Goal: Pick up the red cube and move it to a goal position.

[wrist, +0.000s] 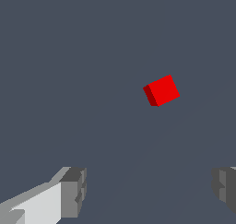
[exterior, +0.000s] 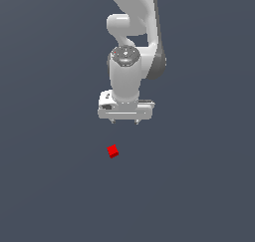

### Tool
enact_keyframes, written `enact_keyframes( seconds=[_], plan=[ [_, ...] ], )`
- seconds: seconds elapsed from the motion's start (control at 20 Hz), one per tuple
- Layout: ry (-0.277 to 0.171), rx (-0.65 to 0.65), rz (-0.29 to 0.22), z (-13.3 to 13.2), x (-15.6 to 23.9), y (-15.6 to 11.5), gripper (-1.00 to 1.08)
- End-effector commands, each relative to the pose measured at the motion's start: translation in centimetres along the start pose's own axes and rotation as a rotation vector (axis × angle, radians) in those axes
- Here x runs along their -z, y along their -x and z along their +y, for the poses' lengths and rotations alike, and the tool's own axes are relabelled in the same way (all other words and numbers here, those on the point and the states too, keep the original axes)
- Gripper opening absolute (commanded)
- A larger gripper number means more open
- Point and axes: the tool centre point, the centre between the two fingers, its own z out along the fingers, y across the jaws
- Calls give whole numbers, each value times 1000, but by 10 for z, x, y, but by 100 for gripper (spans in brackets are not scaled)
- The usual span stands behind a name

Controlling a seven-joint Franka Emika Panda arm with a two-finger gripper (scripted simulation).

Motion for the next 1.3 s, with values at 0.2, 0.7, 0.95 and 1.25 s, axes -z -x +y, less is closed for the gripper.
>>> enact_keyframes(
  seconds=[0.2, 0.7, 0.95, 1.25],
  plan=[
    [0, 8, 0, 1, -3, -1, 100],
    [-4, 104, 6, 17, -36, -14, 100],
    [-8, 193, 10, 30, -67, -27, 100],
    [-13, 308, 17, 45, -106, -47, 100]
  ],
)
